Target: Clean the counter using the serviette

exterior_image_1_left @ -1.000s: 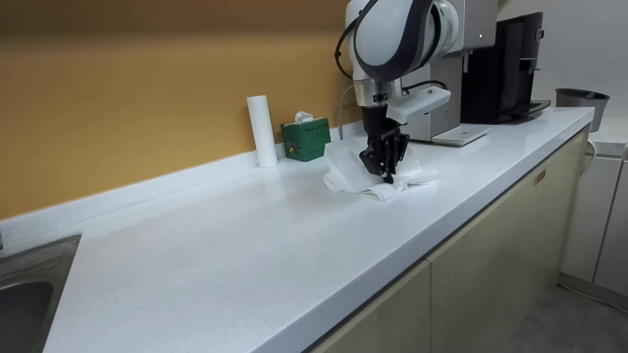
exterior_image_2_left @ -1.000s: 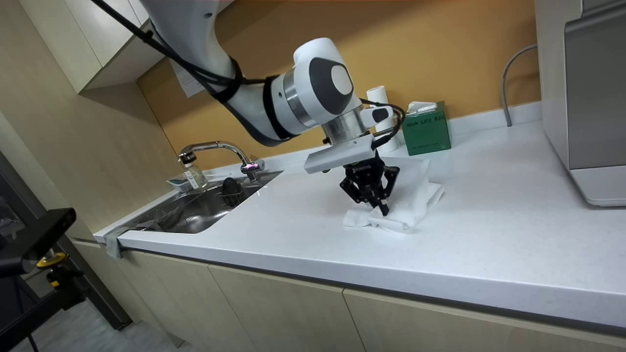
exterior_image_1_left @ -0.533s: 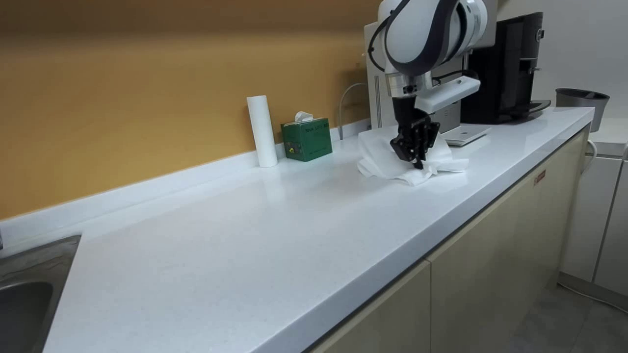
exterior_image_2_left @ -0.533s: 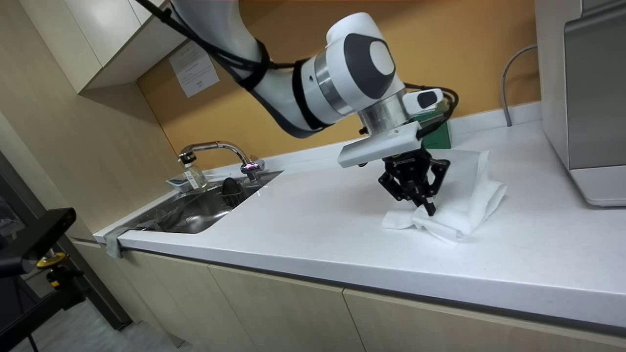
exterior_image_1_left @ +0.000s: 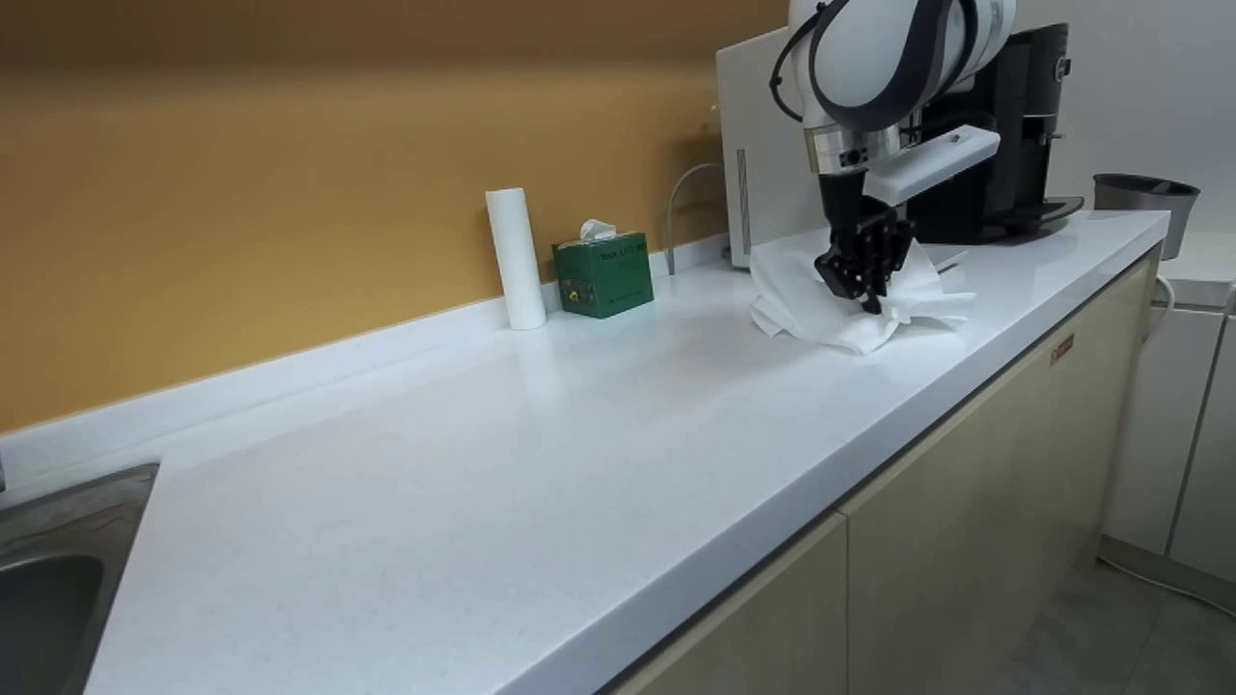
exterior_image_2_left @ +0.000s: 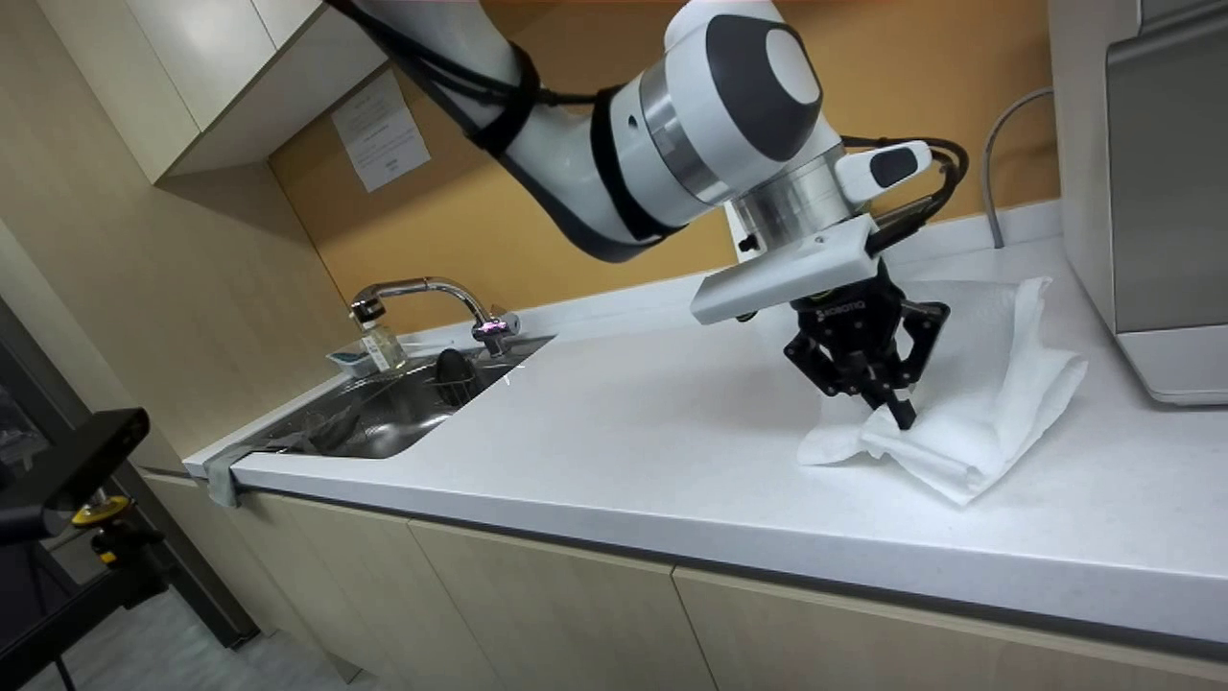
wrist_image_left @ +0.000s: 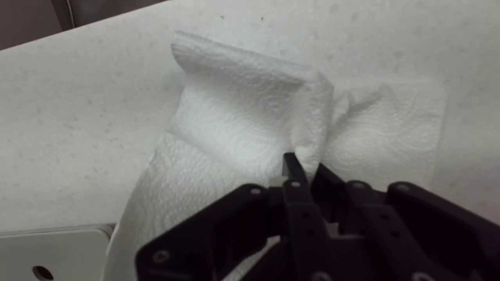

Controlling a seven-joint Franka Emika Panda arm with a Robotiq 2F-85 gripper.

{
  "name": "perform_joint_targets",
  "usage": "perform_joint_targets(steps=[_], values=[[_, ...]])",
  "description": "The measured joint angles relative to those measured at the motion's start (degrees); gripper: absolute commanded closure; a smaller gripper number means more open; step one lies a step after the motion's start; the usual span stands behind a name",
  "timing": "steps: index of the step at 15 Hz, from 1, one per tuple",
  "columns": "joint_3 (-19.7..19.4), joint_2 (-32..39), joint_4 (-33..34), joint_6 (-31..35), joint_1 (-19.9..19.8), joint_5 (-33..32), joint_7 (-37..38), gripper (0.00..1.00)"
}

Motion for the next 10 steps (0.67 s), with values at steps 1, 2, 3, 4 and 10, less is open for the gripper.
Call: perform_joint_targets(steps=[1,2,3,4,10], values=[[0.5,-0.2,-0.5,0.0,0.3,0.0,0.0,0.98],[1.2,-0.3,-1.1,0.0,0.6,0.0,0.0,0.98],[2.1,-0.5,-1.7,0.0,1.0,0.0,0.0,0.98],[3.1,-0.5,-2.4,0.0,1.4,0.1,-0.1,0.98],[9.8,-1.9,-5.1,0.4,5.2,0.3,-0.2,0.98]])
